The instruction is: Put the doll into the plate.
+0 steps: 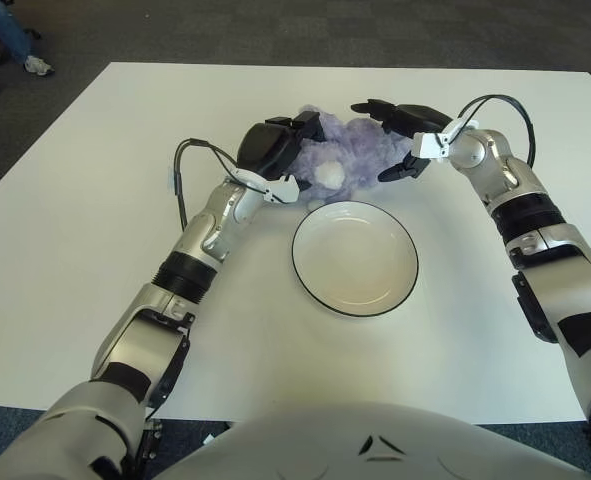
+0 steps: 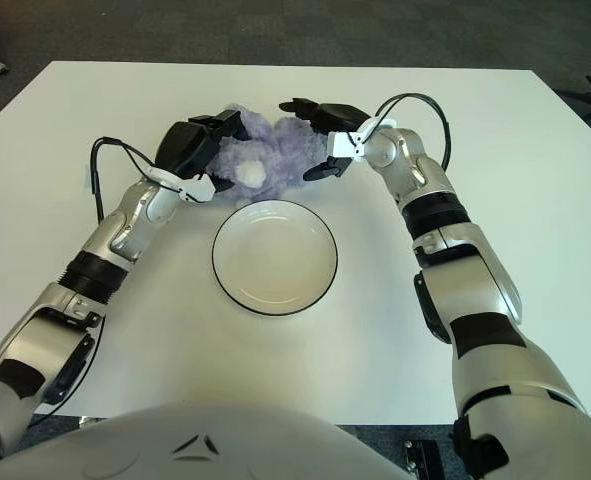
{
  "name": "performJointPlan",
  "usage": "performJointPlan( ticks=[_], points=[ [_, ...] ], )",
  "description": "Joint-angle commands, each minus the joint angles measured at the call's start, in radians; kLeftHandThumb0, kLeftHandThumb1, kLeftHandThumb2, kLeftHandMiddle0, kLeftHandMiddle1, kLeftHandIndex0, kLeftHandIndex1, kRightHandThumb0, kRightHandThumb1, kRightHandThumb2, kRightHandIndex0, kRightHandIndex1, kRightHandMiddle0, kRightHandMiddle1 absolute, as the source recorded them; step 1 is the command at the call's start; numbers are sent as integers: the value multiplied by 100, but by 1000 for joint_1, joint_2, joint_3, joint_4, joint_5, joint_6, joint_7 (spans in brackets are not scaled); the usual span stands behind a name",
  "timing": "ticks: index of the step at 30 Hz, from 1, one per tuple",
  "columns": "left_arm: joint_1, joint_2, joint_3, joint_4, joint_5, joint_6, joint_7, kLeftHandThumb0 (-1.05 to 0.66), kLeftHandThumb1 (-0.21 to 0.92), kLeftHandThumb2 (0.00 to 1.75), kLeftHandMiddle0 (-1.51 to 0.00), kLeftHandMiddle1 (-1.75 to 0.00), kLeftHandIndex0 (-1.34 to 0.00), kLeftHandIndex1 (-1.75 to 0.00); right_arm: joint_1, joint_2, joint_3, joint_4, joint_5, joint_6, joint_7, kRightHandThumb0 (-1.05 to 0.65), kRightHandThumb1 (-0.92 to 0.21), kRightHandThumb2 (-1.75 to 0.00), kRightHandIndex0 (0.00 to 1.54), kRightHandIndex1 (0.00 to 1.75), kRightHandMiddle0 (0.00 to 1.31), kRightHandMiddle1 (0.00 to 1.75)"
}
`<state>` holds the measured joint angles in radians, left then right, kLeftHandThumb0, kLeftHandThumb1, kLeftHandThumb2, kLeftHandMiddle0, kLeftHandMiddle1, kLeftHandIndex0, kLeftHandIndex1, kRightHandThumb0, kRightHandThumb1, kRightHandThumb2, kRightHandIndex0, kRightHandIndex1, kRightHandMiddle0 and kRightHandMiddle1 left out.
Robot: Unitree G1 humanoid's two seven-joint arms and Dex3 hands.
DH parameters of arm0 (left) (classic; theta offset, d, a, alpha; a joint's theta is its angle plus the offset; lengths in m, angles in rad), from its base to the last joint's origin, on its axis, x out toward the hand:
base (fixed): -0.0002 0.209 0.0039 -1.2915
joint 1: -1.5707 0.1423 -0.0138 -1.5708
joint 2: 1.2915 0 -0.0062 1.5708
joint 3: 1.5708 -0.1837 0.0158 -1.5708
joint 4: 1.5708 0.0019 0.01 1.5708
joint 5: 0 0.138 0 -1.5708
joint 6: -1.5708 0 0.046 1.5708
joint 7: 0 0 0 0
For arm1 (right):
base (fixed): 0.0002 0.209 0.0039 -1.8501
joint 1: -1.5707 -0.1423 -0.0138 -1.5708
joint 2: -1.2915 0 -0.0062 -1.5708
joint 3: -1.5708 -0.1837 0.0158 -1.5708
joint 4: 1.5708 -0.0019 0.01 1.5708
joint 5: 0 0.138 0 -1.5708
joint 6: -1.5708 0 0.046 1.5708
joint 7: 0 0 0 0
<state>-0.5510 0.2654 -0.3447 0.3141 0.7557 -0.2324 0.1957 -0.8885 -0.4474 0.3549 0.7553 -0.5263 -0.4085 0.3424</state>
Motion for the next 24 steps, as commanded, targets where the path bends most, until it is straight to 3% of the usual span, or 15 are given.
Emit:
performJointPlan(
  ticks=[1, 17, 24],
  points=[
    [-22, -8, -12, 2, 6, 9, 0, -1, 3, 157, -76, -166, -76, -163, -26, 11, 16, 32, -24, 3, -30, -64, -28, -90, 3, 44, 0, 19],
    [-18, -22, -14, -33, -18, 55, -67, -1, 1, 158, -78, -164, -78, -162, -72, 12, 40, 112, -36, -33, -78, -71, -37, -84, 0, 8, 0, 17],
    [-15, -29, -14, -50, -24, 73, -94, -1, 1, 158, -78, -164, -78, -162, -79, 9, 55, 114, -42, -42, -57, -70, -39, -82, 0, 1, 0, 15]
  ],
)
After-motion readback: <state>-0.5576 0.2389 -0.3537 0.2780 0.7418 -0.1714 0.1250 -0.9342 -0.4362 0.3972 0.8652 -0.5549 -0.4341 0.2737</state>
